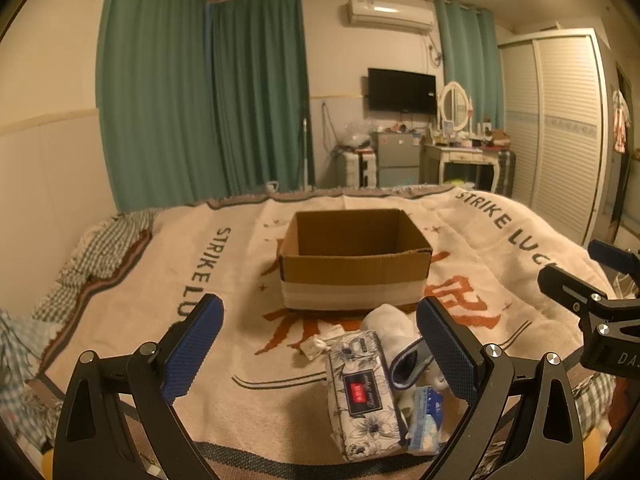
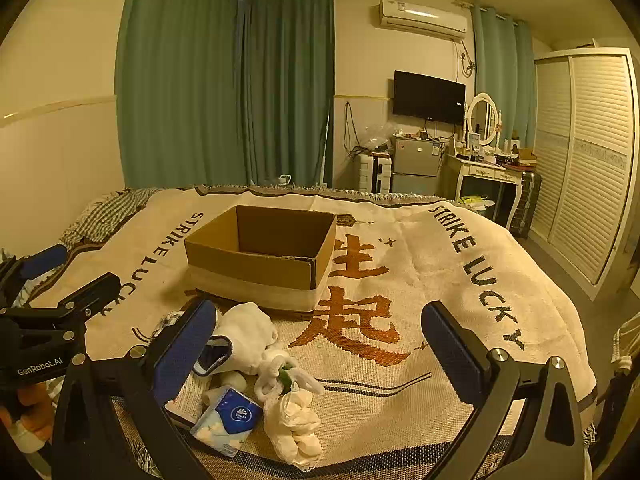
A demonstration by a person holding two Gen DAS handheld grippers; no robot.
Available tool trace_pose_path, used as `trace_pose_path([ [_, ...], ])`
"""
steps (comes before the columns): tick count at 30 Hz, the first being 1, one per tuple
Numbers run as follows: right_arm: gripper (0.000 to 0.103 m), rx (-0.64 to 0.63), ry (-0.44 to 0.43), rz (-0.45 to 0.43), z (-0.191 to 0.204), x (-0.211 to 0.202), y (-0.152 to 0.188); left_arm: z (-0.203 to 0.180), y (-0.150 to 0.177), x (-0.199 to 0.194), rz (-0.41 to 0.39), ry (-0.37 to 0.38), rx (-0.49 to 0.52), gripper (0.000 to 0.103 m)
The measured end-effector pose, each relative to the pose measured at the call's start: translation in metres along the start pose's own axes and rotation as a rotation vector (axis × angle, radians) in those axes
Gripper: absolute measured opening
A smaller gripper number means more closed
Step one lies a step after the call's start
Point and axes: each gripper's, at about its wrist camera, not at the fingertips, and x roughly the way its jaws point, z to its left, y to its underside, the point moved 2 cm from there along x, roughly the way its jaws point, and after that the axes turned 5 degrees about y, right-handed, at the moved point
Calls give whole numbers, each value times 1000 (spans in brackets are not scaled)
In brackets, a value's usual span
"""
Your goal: Organize soft objects
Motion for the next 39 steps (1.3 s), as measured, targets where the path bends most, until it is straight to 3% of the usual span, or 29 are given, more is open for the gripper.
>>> trace_pose_path([
  [6,103,3,19,-21,-3,-10,-5,-3,-4,-8,-21,11,18,99],
  [11,103,-38,11,-3,2,-15,-3,-11,7,2,36,24,46,99],
  [18,103,-60,8,153,-2,18,48,-18,51,46,225,72,40,98],
  [23,98,-57,2,271,-4,51,84,-32,72,60,280,70,63,97],
  [24,97,-61,-4,280,-3,54,87,-33,75,63,291,70,70,95],
  [26,96,-66,-26,305,1,62,93,-32,80,68,309,66,72,81],
  [27,91,-64,-43,316,4,65,96,-29,82,70,320,65,63,71],
  [29,85,-65,-74,339,11,71,100,-24,84,73,332,89,34,70],
  [32,82,-94,-93,372,23,80,107,-22,87,76,347,101,29,58],
  [35,70,-107,-110,394,31,88,111,-24,89,76,340,101,44,50],
  [36,62,-112,-111,397,33,91,112,-24,89,75,336,108,45,47],
  [37,44,-114,-108,401,34,94,112,-23,88,74,331,116,46,46],
  [39,23,-105,-90,414,34,97,112,-22,87,72,324,131,49,45],
])
